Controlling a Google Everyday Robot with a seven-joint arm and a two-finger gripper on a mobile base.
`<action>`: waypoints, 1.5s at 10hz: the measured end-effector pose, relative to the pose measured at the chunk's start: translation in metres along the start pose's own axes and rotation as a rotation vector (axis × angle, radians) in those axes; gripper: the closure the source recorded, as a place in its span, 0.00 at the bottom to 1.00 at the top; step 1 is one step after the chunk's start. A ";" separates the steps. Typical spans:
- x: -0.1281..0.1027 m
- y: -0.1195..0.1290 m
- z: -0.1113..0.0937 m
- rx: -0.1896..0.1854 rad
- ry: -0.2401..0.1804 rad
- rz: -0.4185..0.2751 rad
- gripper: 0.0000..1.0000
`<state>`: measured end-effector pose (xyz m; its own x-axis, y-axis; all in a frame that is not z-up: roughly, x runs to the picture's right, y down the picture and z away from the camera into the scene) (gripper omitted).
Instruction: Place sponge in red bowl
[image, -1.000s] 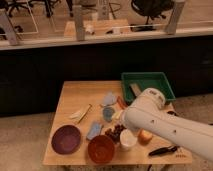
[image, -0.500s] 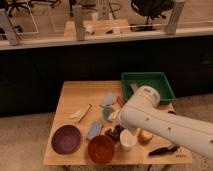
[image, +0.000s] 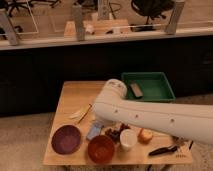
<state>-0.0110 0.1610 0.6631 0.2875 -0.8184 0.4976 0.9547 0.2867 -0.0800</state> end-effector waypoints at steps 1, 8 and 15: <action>-0.002 -0.013 0.009 -0.008 -0.013 -0.014 0.20; 0.012 -0.049 0.065 -0.036 -0.042 -0.043 0.20; 0.020 -0.069 0.132 -0.046 -0.112 -0.095 0.20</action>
<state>-0.0811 0.1906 0.7928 0.1874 -0.7791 0.5982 0.9805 0.1855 -0.0657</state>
